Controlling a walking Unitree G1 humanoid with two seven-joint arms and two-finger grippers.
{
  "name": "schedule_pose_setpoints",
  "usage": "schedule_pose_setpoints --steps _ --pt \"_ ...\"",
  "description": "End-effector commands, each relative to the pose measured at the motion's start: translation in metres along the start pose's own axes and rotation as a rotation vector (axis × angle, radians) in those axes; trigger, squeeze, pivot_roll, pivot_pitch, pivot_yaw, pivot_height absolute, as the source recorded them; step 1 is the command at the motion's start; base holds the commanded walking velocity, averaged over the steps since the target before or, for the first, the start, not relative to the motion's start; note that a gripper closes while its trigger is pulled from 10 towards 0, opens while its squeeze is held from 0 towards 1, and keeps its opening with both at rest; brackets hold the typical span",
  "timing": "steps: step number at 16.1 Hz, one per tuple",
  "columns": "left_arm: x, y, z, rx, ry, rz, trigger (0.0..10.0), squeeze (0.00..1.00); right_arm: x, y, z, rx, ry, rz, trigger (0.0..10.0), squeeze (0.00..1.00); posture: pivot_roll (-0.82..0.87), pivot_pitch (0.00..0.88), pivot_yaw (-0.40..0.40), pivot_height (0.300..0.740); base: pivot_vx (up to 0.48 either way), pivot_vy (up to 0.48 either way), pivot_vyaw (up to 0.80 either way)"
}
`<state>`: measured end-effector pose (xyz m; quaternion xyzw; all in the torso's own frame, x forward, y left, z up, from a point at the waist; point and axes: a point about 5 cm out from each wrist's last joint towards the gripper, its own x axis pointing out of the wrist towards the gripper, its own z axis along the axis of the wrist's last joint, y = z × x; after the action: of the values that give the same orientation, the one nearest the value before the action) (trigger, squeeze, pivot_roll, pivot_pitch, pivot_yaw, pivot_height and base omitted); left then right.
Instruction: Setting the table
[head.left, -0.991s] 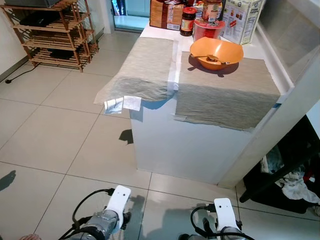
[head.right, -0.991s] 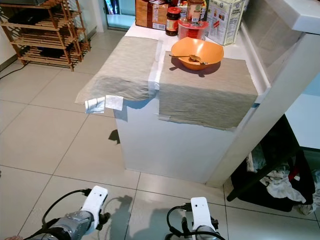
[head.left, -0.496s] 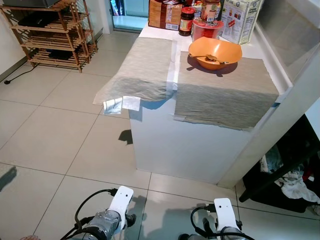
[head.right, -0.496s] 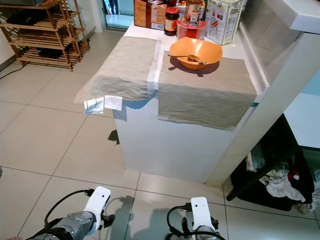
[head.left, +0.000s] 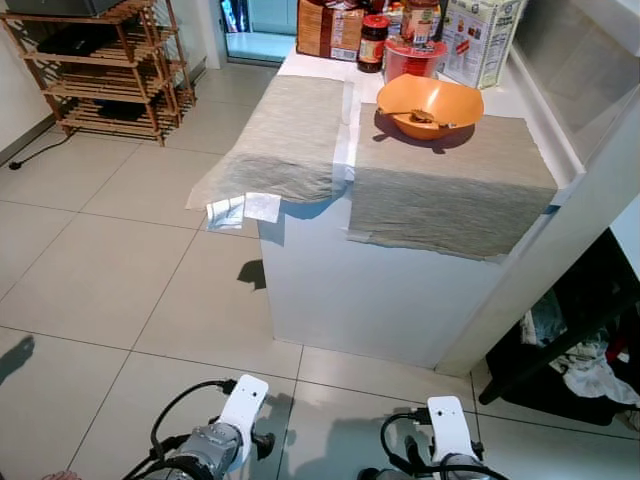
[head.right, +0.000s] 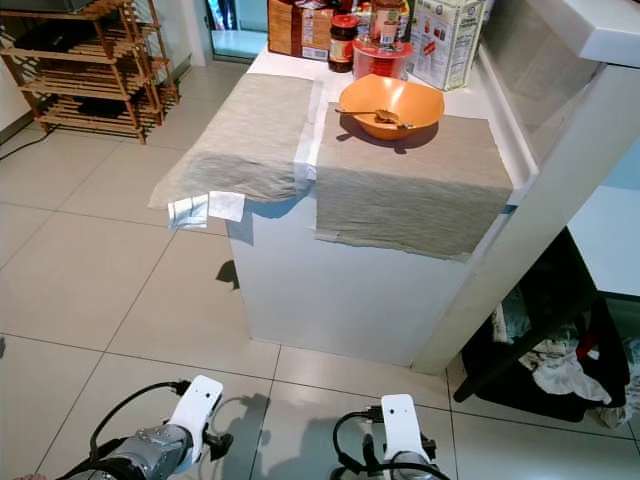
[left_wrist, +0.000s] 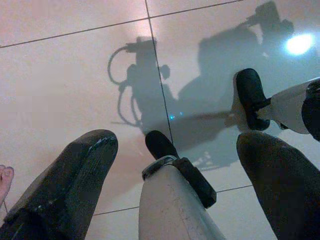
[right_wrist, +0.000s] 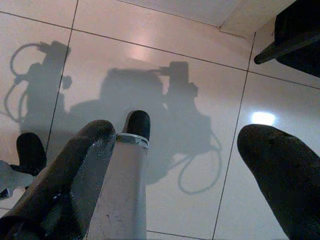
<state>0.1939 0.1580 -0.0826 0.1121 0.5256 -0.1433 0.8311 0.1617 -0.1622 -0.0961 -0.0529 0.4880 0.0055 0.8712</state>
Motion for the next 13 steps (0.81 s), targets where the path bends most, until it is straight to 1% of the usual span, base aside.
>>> schedule_pose_setpoints --steps 1,3,8,10,13 --pt "0.0 -0.002 0.0 0.005 -0.002 -0.005 10.0 1.0 0.001 0.0 0.003 0.004 -0.003 -0.006 10.0 0.0 -0.06 0.0 0.003 0.74 0.0 0.0 0.0" --pt "0.0 0.0 0.008 0.007 -0.015 0.001 10.0 1.0 0.001 0.0 0.003 0.007 -0.003 -0.006 10.0 0.0 -0.06 0.0 0.006 0.74 0.0 0.0 0.0" --pt "-0.001 0.004 0.016 -0.002 -0.047 0.015 10.0 1.0 0.001 -0.001 0.004 0.003 -0.004 -0.008 10.0 0.0 -0.07 0.0 -0.004 0.74 0.0 0.0 0.0" --pt "-0.001 0.006 0.015 -0.022 -0.042 0.008 10.0 1.0 0.001 -0.001 0.003 0.002 -0.004 -0.009 10.0 0.0 -0.07 0.0 -0.003 0.74 0.0 0.0 0.0" --pt "-0.002 0.01 0.015 -0.015 -0.037 -0.007 10.0 1.0 0.001 -0.002 0.004 0.008 -0.006 -0.015 10.0 0.0 -0.07 0.0 0.002 0.74 0.0 0.0 0.0"
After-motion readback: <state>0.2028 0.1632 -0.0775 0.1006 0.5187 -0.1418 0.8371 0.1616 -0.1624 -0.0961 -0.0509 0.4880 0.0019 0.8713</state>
